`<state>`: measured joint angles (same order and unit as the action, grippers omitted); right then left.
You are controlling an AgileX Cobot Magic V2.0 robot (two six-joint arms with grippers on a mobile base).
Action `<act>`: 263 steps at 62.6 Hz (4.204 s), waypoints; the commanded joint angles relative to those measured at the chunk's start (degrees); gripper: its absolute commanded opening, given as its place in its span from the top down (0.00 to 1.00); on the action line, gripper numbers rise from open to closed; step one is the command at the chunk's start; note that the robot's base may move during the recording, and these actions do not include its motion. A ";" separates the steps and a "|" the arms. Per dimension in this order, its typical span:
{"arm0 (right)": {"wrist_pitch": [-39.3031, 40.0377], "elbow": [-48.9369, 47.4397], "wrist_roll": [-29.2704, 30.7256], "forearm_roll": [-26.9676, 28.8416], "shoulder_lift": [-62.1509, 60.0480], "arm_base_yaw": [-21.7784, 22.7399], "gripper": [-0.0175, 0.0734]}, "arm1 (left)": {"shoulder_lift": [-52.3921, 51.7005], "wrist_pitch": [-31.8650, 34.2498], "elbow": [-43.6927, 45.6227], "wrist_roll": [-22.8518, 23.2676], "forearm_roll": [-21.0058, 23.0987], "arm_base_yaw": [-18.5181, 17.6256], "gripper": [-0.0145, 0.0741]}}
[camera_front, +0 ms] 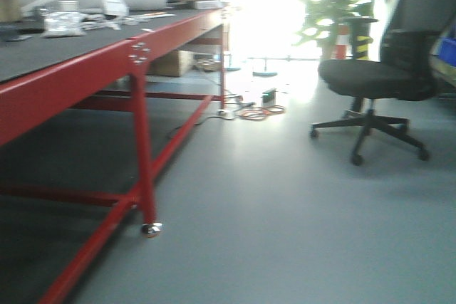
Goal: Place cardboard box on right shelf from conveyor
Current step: 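Hold the box in the right gripper while driving away from the carpet, then hold the box while driving to the steel shelf with blue bins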
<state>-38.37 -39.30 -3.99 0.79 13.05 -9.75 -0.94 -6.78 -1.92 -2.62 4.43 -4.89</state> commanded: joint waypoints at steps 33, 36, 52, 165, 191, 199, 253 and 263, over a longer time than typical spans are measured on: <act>5.63 -1.44 0.39 0.05 0.74 0.12 0.78 | -0.60 4.88 -0.36 -0.01 0.34 3.10 0.97; 5.63 -1.44 0.39 0.05 0.74 0.12 0.78 | -0.60 4.88 -0.36 -0.01 0.34 3.37 0.97; 5.63 -1.44 0.39 0.05 0.74 0.12 0.78 | -0.60 4.88 -0.36 -0.01 0.34 3.47 0.97; 5.63 -1.44 0.39 0.05 0.74 0.13 0.78 | -0.60 4.88 -0.36 -0.01 0.34 3.47 0.97; 5.63 -1.44 0.39 0.05 0.74 0.13 0.78 | -0.60 4.88 -0.36 -0.01 0.34 3.47 0.97; 5.63 -1.44 0.39 0.05 0.74 0.13 0.78 | -0.60 4.88 -0.36 -0.01 0.34 3.47 0.97; 5.63 -1.44 0.39 0.05 0.74 0.13 0.78 | -0.60 4.88 -0.36 -0.01 0.34 3.47 0.97; 5.63 -1.44 0.39 0.05 0.74 0.13 0.78 | -0.60 4.88 -0.36 -0.01 0.34 3.47 0.97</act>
<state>-38.49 -39.30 -3.99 0.86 13.03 -9.75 -0.94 -6.78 -1.92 -2.62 4.43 -1.43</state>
